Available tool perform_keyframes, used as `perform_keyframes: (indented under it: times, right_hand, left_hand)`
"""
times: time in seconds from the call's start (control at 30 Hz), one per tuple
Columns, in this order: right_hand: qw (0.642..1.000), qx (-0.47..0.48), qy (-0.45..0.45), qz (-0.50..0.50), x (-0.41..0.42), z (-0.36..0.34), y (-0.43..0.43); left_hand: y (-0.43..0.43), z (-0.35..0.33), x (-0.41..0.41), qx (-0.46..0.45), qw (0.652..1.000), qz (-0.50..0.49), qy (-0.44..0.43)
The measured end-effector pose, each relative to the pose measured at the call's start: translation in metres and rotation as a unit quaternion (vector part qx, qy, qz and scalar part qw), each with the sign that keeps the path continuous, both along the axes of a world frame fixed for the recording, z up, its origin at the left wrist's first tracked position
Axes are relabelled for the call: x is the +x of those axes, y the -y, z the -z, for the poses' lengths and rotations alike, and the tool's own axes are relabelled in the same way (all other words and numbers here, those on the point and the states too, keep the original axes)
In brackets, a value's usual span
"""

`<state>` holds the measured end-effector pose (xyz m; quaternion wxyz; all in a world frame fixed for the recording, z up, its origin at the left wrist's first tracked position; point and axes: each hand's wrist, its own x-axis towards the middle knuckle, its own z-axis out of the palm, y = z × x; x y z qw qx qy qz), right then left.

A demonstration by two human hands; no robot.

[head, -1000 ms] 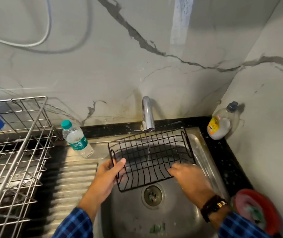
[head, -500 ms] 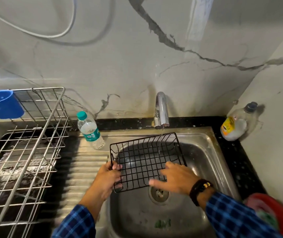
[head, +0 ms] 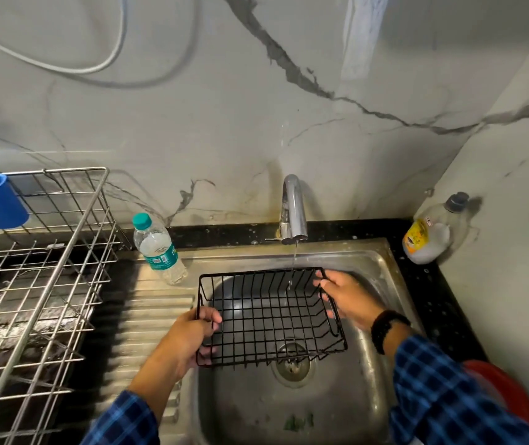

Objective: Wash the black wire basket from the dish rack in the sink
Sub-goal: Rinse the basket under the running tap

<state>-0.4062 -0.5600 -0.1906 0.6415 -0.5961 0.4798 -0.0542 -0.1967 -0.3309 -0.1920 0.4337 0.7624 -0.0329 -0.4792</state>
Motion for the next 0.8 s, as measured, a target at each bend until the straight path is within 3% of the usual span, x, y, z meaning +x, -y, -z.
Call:
perform_keyframes:
  times: [0.17, 0.3, 0.37, 0.5, 0.6, 0.67, 0.73, 0.8]
  right_hand:
    - [0.996, 0.088, 0.018, 0.014, 0.001, 0.006, -0.024]
    - [0.999, -0.019, -0.05, 0.01, 0.011, -0.004, -0.035]
    - [0.999, -0.037, -0.025, 0.021, 0.017, -0.008, -0.038]
    - [0.987, -0.159, 0.029, 0.001, 0.028, -0.021, -0.033]
    - [0.988, -0.125, 0.089, -0.021, 0.036, -0.031, -0.038]
    - [0.987, -0.095, 0.089, 0.094, 0.039, -0.035, -0.039]
    - [0.988, 0.019, 0.055, 0.143, 0.035, -0.04, -0.032]
    - [0.984, 0.165, 0.017, 0.064, 0.026, -0.044, -0.02]
  left_hand:
    - [-0.014, 0.001, 0.007, -0.043, 0.994, -0.059, 0.077]
    - [-0.027, -0.004, 0.013, -0.101, 0.986, -0.059, 0.116]
    - [-0.033, -0.005, 0.018, -0.14, 0.98, -0.041, 0.133]
    - [-0.035, -0.004, 0.018, -0.201, 0.966, -0.016, 0.161]
    - [-0.035, -0.003, 0.013, -0.249, 0.949, -0.015, 0.192]
    - [-0.034, -0.005, 0.011, -0.268, 0.939, -0.033, 0.211]
    - [-0.033, -0.01, 0.008, -0.282, 0.93, -0.024, 0.234]
    - [-0.035, -0.01, 0.007, -0.304, 0.91, 0.016, 0.28]
